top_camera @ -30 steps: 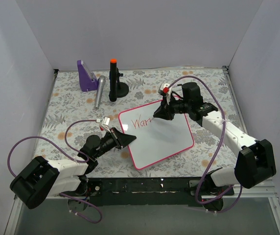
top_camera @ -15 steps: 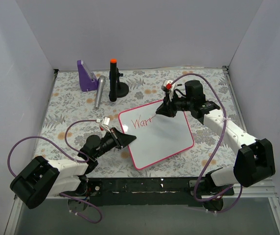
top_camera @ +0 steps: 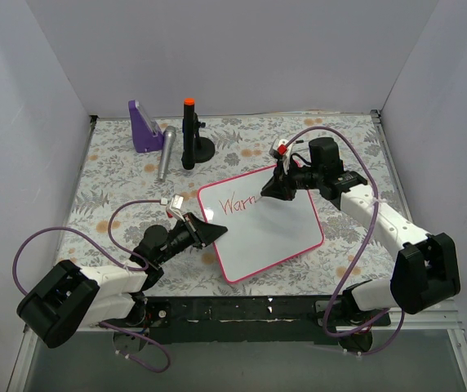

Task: Write a sentence on the whiteboard
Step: Write on the whiteboard with the whiteboard marker without the cap.

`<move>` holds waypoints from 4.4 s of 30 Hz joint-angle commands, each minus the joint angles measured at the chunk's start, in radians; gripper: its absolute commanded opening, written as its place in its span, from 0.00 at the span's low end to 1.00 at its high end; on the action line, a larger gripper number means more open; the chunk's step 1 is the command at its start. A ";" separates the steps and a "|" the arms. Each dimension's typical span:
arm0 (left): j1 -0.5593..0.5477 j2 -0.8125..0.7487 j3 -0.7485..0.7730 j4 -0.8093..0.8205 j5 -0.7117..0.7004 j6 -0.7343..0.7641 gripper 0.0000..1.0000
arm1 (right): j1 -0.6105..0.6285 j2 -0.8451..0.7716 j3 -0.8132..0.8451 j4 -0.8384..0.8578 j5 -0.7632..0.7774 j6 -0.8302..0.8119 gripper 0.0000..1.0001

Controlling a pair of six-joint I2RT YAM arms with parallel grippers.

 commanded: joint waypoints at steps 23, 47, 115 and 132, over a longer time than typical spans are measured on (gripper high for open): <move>-0.008 -0.022 0.018 0.119 0.043 0.038 0.00 | -0.011 0.037 0.083 0.036 0.063 0.019 0.01; -0.006 -0.031 0.012 0.117 0.037 0.041 0.00 | -0.037 -0.027 0.000 -0.077 0.003 -0.054 0.01; -0.008 -0.062 0.009 0.090 0.043 0.058 0.00 | -0.129 -0.034 0.005 0.066 -0.072 0.038 0.01; -0.006 -0.060 0.008 0.096 0.044 0.058 0.00 | -0.100 -0.015 -0.012 0.075 -0.059 0.058 0.01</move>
